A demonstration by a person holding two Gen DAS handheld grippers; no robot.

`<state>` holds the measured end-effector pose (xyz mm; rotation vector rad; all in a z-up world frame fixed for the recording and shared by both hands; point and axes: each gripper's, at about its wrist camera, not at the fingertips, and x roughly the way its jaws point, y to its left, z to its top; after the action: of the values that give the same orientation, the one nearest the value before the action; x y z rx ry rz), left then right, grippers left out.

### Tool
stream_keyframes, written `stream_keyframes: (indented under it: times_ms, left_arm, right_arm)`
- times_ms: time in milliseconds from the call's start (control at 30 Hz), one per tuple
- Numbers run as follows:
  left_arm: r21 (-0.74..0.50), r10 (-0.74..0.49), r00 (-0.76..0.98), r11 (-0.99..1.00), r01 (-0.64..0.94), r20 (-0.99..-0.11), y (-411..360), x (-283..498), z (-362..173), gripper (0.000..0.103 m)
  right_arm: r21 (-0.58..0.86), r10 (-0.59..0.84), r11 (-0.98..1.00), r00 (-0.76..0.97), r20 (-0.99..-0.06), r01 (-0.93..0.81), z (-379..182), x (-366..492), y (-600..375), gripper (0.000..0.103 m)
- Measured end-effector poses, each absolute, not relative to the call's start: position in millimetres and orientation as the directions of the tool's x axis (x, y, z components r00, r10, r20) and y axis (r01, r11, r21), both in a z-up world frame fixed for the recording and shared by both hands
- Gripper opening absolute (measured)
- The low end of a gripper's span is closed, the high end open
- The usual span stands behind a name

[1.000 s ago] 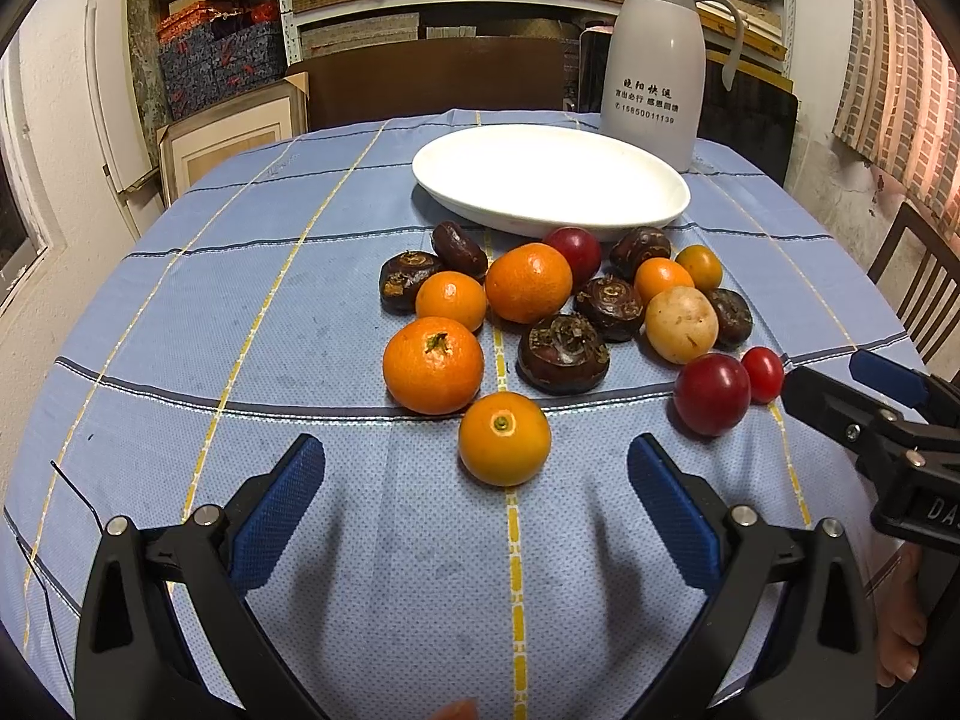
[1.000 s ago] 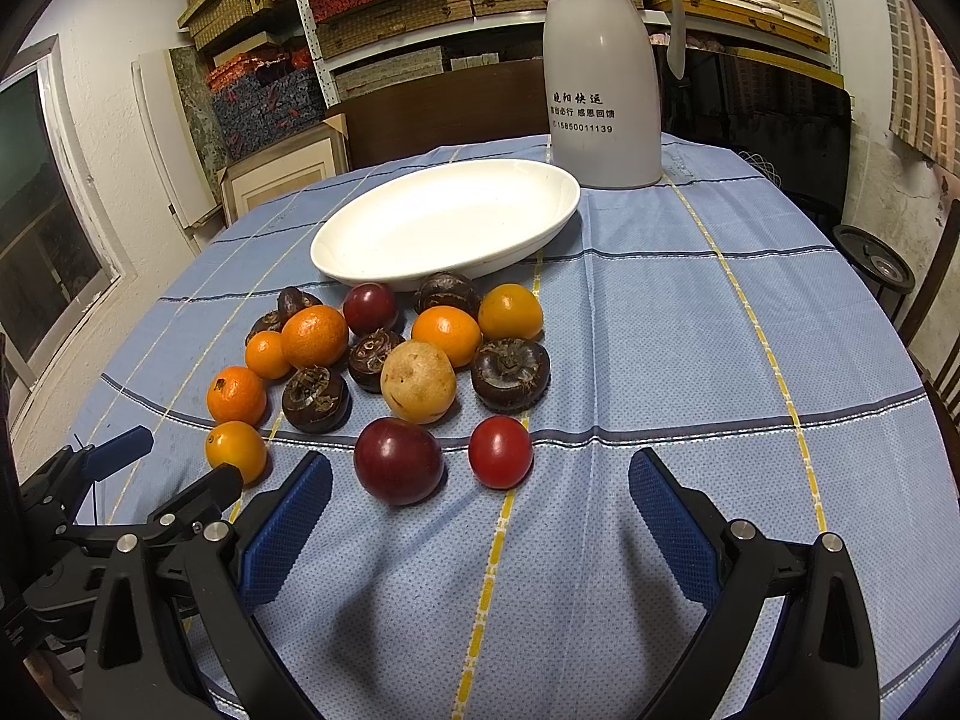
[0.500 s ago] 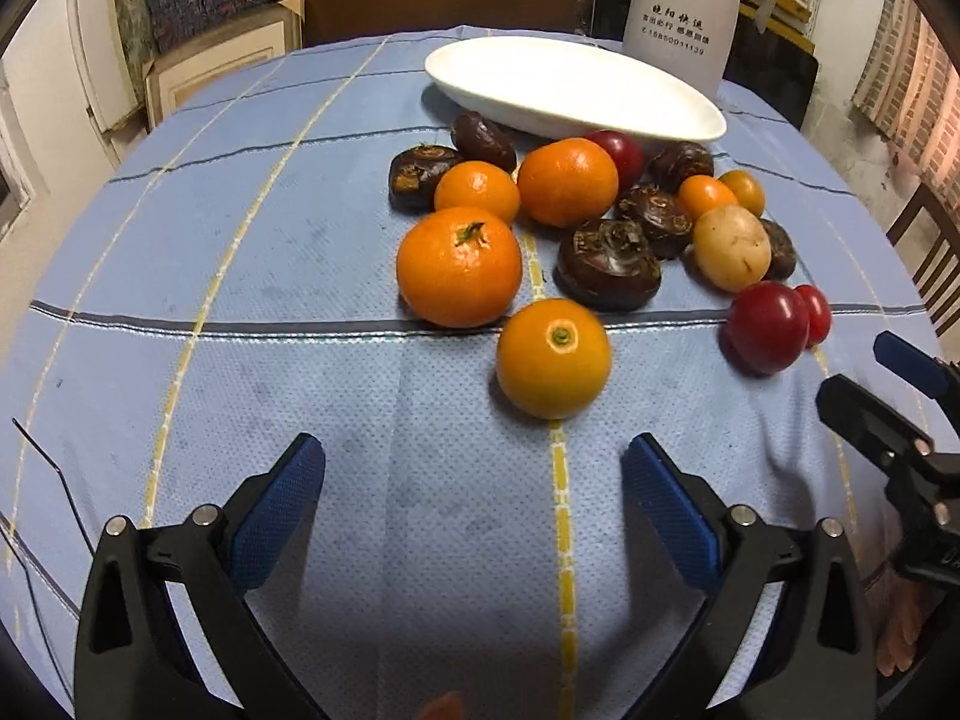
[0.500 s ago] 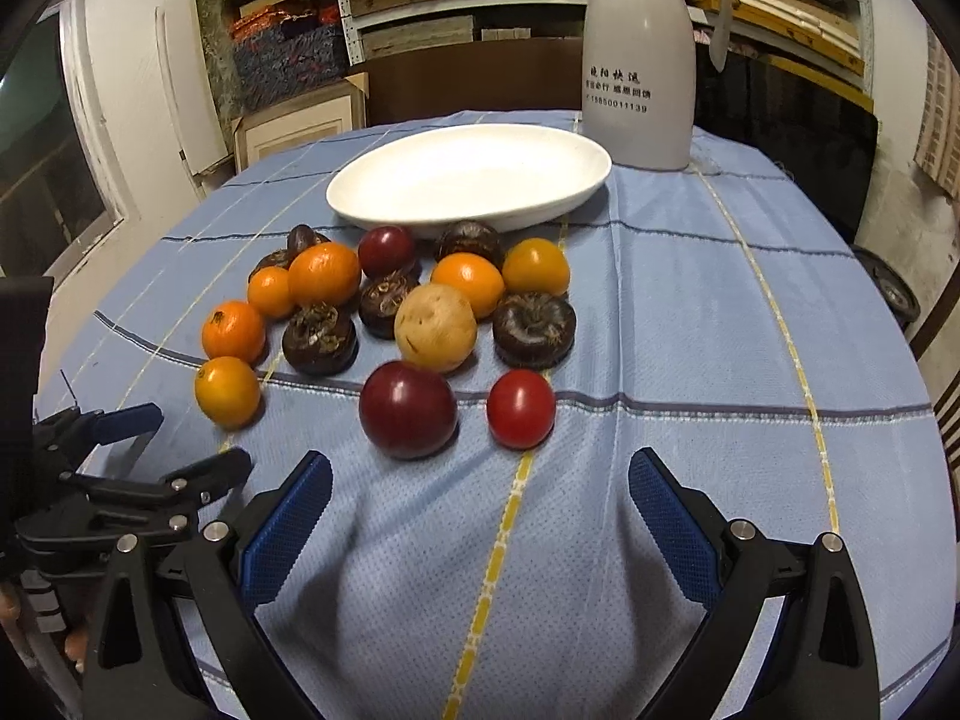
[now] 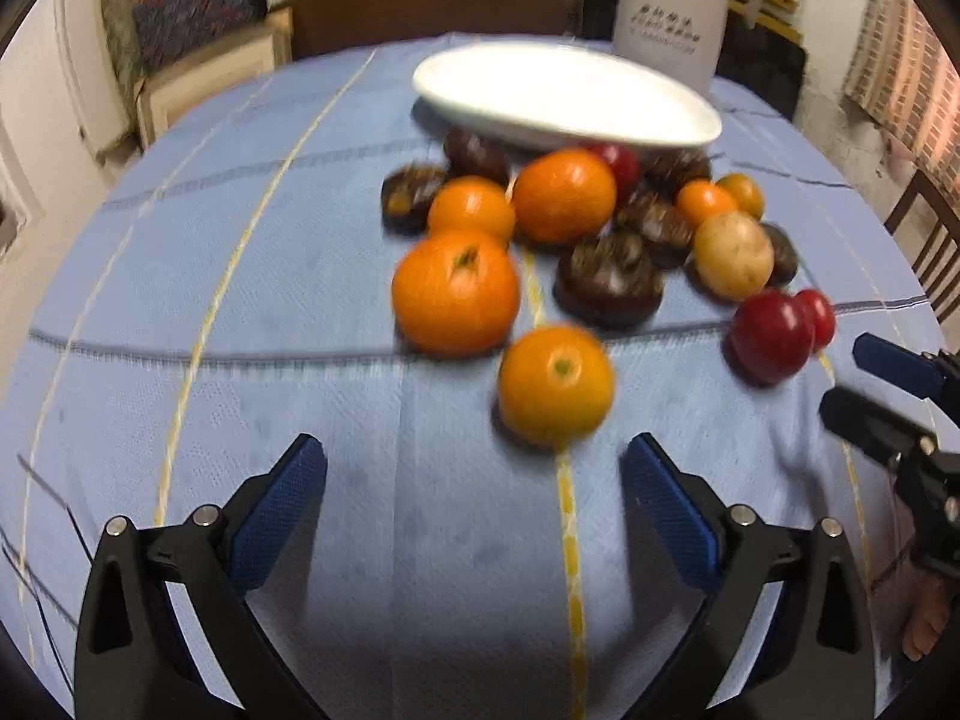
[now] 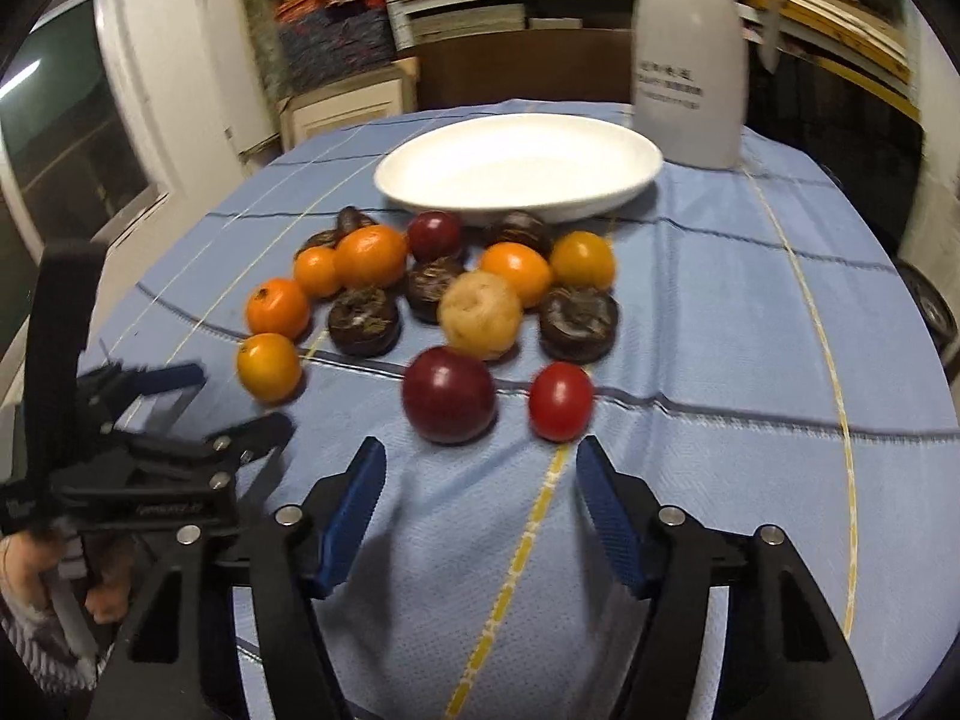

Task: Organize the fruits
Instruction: 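Place a small orange tomato with the left tool while the right tool places a red tomato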

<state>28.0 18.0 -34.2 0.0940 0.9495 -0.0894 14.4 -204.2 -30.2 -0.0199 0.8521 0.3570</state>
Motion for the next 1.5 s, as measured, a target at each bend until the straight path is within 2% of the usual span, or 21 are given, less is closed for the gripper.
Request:
stream_keyframes:
  times_ms: [133,167,200,267,367,467,600,833,967,1200,1500]
  left_arm:
    - [0.084,-0.047,0.608,0.979,0.185,-0.793,2,29,-31,0.098]
    - [0.087,-0.052,0.608,0.976,0.197,-0.792,0,30,-32,0.094]
    - [0.075,-0.072,0.605,0.974,0.215,-0.793,-2,31,-32,0.08]
    - [0.033,-0.114,0.586,0.972,0.235,-0.802,0,35,-34,0.065]
    - [-0.003,-0.148,0.582,0.97,0.242,-0.799,3,38,-34,0.055]
    - [-0.021,-0.177,0.581,0.964,0.264,-0.794,1,40,-34,0.051]
    - [-0.024,-0.199,0.582,0.956,0.294,-0.789,-4,40,-34,0.036]
    - [-0.049,-0.253,0.624,0.945,0.325,-0.739,-6,28,-21,0.035]
    - [-0.054,-0.259,0.66,0.948,0.314,-0.705,-3,24,-2,0.035]
    - [-0.077,-0.235,0.712,0.966,0.248,-0.662,-2,88,54,0.035]
    - [-0.119,-0.211,0.632,0.976,0.185,-0.746,-10,183,19,0.036]
  right_arm:
    - [0.096,0.31,0.929,0.606,-0.732,-0.358,-25,21,-195,0.058]
    - [0.1,0.318,0.925,0.603,-0.732,-0.366,-25,26,-193,0.056]
    - [0.104,0.323,0.923,0.599,-0.733,-0.37,-26,30,-191,0.051]
    - [0.115,0.332,0.92,0.585,-0.74,-0.376,-31,38,-187,0.046]
    - [0.13,0.345,0.912,0.557,-0.755,-0.389,-40,43,-185,0.042]
    - [0.115,0.337,0.911,0.552,-0.763,-0.396,-43,46,-182,0.042]
    - [0.094,0.331,0.906,0.553,-0.764,-0.413,-45,46,-178,0.041]
    - [0.129,0.369,0.895,0.548,-0.751,-0.427,-43,43,-181,0.04]
    - [0.148,0.397,0.894,0.596,-0.698,-0.423,-28,35,-189,0.04]
    - [0.192,0.364,0.927,0.657,-0.66,-0.322,20,83,-209,0.04]
    - [0.237,0.322,0.947,0.648,-0.69,-0.219,4,182,-208,0.04]
